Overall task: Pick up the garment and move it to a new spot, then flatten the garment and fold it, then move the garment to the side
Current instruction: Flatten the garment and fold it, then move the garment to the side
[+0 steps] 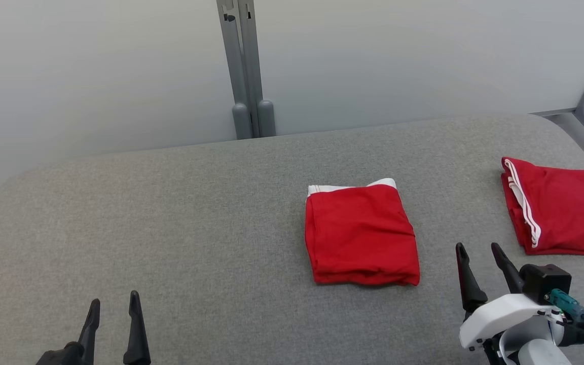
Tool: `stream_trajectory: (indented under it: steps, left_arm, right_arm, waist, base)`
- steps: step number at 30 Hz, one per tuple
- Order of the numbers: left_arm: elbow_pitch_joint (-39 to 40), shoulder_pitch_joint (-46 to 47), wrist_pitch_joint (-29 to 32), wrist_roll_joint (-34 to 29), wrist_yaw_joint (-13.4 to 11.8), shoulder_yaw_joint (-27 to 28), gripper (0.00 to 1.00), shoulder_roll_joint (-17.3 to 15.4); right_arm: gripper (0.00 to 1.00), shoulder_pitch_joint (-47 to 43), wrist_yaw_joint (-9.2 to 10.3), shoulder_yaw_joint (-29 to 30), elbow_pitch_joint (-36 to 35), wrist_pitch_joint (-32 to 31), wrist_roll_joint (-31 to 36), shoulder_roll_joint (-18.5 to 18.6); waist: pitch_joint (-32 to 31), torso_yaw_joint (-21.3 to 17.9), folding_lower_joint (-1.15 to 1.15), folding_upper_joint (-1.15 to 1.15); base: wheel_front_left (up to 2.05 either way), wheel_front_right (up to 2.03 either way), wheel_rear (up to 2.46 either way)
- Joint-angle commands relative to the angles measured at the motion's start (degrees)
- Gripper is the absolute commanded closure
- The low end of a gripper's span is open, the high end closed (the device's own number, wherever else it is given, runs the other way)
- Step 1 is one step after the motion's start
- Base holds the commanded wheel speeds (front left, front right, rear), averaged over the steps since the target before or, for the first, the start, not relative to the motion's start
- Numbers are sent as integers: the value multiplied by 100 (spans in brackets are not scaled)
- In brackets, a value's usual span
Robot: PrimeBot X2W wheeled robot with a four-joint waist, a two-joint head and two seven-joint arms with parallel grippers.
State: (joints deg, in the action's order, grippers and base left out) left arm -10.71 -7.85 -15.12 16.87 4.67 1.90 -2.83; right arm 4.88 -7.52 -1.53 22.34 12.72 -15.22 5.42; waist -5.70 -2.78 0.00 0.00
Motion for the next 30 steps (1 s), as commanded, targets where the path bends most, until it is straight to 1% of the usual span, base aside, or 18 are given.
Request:
stream_trajectory:
  steps: [1, 9, 12, 24, 30]
  left_arm:
    - [-23, -7, 0, -67, 34, 30, 0, -15]
    - [-120, 34, 0, -61, 134, 18, 0, -15]
    - [-119, 25, 0, -38, 134, 4, 0, -15]
    - [-81, -42, 0, 36, 91, -59, 0, -15]
    - [-29, -3, 0, 44, 101, -189, 0, -15]
  right_arm:
    - [0, -60, 8, -72, 55, 27, 27, 39]
    - [0, 38, 8, -399, 193, 62, -149, 117]
    - [0, 76, 8, -448, 202, 92, -188, 119]
    - [0, 122, 8, -488, 203, 77, -241, 168]
    - [0, 234, 8, -351, 135, -108, -258, 225]
  waist:
    - [7, 8, 0, 0]
    - [31, 10, 0, 0]
    - [27, 20, 0, 0]
    - [25, 61, 0, 0]
    - [121, 221, 0, 0]
  base:
    - [0, 0, 0]
    - [0, 0, 0]
    - [0, 0, 0]
    - [0, 0, 0]
    - [0, 0, 0]
